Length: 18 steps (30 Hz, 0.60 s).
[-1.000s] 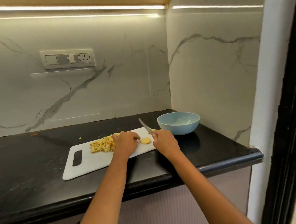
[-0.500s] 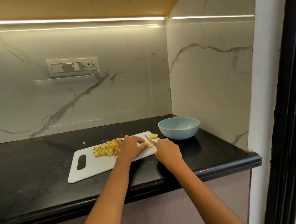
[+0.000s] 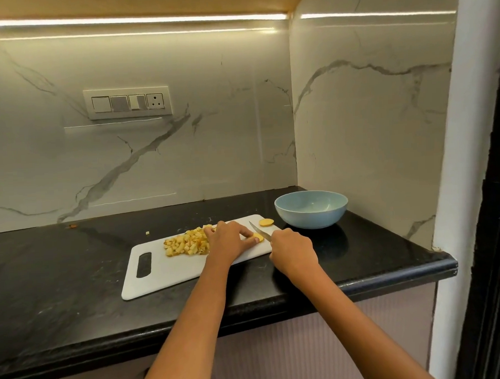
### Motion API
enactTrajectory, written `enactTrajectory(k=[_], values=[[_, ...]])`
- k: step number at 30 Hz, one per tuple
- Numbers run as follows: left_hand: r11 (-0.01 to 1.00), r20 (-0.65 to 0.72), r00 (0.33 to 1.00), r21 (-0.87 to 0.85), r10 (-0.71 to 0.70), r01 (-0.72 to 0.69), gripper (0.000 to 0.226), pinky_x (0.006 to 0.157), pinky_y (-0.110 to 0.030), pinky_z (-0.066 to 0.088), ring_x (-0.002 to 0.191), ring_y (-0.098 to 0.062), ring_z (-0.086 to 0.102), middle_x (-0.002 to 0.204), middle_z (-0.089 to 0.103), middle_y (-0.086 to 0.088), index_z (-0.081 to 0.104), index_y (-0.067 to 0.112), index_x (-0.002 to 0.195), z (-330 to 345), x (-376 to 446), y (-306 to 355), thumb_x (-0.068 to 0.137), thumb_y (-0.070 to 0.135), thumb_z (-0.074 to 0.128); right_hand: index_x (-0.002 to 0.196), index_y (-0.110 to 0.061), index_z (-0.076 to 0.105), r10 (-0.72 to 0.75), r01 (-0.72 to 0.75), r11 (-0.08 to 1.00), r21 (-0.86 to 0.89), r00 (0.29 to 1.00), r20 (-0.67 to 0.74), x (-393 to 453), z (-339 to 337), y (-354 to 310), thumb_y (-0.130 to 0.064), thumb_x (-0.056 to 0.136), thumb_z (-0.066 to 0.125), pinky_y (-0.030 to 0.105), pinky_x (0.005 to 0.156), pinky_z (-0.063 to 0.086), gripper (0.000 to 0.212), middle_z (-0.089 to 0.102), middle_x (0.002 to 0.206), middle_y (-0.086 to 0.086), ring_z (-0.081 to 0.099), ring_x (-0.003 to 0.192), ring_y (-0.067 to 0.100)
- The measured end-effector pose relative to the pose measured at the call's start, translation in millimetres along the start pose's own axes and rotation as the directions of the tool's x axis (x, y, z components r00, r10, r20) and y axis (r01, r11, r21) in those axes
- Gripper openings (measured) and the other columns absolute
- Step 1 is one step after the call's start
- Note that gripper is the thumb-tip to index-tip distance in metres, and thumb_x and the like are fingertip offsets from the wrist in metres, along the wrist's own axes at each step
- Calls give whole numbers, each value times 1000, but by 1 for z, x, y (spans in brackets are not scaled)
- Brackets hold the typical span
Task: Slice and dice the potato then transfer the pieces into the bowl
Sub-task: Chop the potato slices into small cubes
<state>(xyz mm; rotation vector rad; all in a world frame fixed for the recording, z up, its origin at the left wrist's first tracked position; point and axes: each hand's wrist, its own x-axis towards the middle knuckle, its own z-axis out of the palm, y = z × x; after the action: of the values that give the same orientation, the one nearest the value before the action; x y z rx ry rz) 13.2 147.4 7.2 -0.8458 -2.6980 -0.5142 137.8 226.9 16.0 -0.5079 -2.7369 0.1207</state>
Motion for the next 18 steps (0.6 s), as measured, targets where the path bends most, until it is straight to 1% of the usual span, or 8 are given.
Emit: enactTrajectory(k=[5, 10, 13, 18], values=[[999, 4, 1000, 41, 10, -10, 29, 108, -51, 16, 127, -21, 39, 125, 60, 4, 68, 36, 107, -1, 0, 1, 86, 51, 56, 118, -8, 54, -52, 55, 997, -59, 997, 48, 1, -3, -2, -14, 97, 45, 26, 71, 39, 23, 59, 112, 10, 60, 97, 22], [993, 3, 1000, 119, 12, -13, 29, 108, -56, 17, 124, -21, 42, 124, 60, 1, 68, 32, 108, -3, 0, 6, 87, 49, 55, 115, -6, 55, -44, 46, 999, -22, 995, 91, 10, -9, -1, -12, 96, 46, 27, 70, 40, 22, 60, 112, 11, 60, 97, 23], [993, 7, 1000, 115, 5, -6, 30, 108, -57, 15, 125, -22, 41, 126, 58, 1, 68, 31, 110, -2, -1, 9, 88, 47, 55, 116, -7, 54, -59, 64, 997, -38, 991, 120, 1, -11, 3, -14, 96, 46, 27, 71, 40, 23, 59, 112, 11, 60, 98, 23], [998, -4, 1000, 58, -5, 5, 29, 108, -54, 15, 126, -21, 39, 127, 59, 4, 68, 31, 109, -1, -1, 6, 88, 46, 56, 121, -9, 52, -125, 134, 976, -173, 990, 59, -16, -5, 1, -11, 98, 41, 30, 75, 42, 25, 57, 116, 10, 58, 102, 24]])
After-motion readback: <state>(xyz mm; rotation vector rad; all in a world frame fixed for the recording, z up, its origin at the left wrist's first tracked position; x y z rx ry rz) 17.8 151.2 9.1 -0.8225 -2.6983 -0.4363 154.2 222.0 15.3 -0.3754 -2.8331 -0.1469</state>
